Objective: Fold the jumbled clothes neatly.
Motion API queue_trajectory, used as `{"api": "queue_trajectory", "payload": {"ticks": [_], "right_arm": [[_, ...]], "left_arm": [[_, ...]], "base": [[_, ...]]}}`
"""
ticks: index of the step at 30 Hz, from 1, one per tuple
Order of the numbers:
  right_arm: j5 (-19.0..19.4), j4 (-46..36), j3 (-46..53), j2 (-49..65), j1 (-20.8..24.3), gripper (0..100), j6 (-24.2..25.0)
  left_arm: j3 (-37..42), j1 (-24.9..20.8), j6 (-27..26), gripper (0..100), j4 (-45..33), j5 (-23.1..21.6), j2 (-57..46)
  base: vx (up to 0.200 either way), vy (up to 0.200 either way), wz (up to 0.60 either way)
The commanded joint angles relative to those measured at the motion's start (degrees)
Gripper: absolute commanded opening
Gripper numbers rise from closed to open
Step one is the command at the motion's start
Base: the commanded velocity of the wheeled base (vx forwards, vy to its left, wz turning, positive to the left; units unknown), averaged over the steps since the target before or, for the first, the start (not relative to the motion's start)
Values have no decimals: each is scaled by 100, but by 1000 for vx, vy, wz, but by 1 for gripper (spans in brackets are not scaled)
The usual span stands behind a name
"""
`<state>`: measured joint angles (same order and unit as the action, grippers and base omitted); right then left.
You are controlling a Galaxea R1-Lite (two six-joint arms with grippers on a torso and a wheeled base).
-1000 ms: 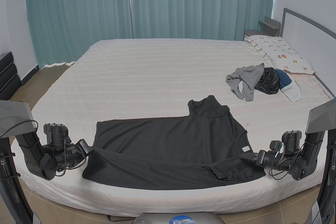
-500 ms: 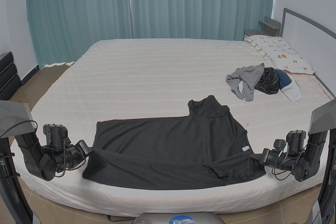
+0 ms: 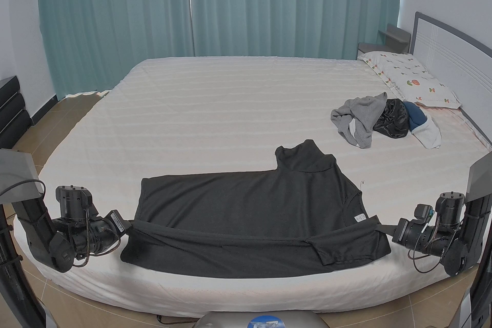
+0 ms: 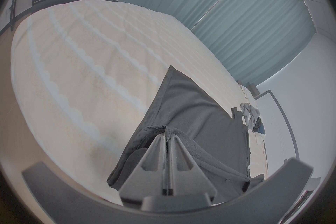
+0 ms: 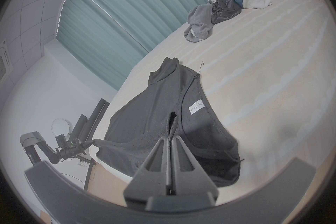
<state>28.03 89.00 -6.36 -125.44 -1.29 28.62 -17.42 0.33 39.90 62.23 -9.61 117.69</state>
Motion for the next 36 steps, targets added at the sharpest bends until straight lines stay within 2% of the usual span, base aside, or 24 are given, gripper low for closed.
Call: {"api": "queue_trajectory", "payload": {"ticks": [1,6,19,27,36], "right_arm": [[1,73,364,696,-20,0,126],[1,73,540,969,-29,0,144],[-16,-102,636,1215,-82,0,293],[-8,-1192,636,2041,-73,0,223],[-69,-1852,636,2147,-143,0,-50]], "left_arm": [[345,46,9,0,369,64,-264],[714,46,-70,0,738,73,-519],[1285,204,-527,0,799,73,-932],[1505,204,-677,0,799,73,-949],[1663,204,-685,0,755,73,-897]], "base": [[0,0,0],[0,0,0],[0,0,0],[0,0,0],[0,0,0]]}}
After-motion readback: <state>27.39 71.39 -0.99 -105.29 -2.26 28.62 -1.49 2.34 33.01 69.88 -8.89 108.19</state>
